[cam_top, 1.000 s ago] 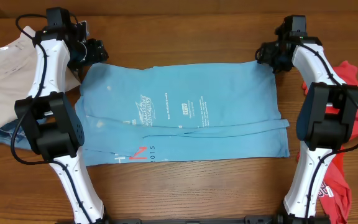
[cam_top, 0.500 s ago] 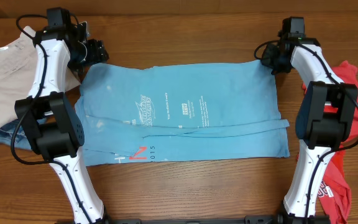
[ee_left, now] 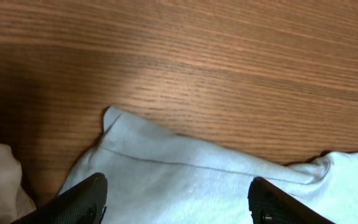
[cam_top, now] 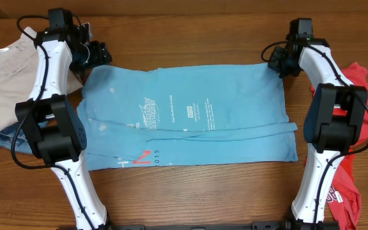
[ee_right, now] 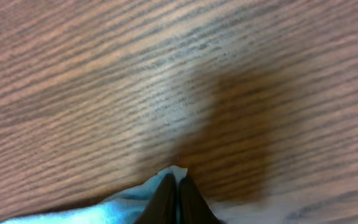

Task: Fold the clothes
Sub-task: 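Reach both grippers to the far edge corners of the T-shirt, then fold the far edge toward the near side with both grippers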

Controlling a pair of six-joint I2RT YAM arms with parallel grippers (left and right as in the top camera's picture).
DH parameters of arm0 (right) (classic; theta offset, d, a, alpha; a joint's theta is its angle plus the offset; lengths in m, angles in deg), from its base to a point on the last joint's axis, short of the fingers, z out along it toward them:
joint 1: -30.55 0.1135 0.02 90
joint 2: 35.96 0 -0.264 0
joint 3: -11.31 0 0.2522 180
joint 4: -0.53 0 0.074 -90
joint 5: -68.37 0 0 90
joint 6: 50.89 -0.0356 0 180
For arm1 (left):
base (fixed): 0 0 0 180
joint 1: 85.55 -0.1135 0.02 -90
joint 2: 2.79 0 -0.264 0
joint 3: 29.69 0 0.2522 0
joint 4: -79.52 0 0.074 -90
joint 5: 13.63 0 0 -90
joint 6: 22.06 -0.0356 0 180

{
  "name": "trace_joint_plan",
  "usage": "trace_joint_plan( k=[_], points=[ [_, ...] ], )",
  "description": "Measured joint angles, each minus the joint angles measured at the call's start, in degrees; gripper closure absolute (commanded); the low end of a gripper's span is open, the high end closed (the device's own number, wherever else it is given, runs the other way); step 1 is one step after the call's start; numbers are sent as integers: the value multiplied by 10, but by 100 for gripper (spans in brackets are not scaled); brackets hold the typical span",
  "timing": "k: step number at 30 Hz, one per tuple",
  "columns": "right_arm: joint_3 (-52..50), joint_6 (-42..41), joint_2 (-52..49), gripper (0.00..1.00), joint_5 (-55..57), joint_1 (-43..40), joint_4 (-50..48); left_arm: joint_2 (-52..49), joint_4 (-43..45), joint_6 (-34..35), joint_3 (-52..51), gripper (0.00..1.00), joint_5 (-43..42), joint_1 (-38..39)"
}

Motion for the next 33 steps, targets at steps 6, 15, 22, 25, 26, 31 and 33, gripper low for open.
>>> trace_joint_plan(
  k=[6, 15, 22, 25, 26, 31, 33],
  points=[
    [4, 0, 0, 96, 5, 0, 24, 0, 46, 0, 0, 23, -7, 0],
    [8, 0, 0, 96, 6, 0, 43, -45, 85, 5, 3, 23, -10, 0],
    [9, 1, 0, 96, 7, 0, 48, -83, 90, 17, 12, 33, -14, 1],
    [9, 0, 0, 96, 7, 0, 48, -83, 71, 20, 14, 48, -15, 2],
    [9, 0, 0, 96, 7, 0, 48, -83, 65, 20, 15, 58, -15, 2],
    [9, 0, 0, 96, 7, 0, 51, -84, 40, 22, 15, 94, -14, 3],
    [9, 0, 0, 96, 7, 0, 53, -87, 37, 23, 15, 96, -14, 3]
  ],
)
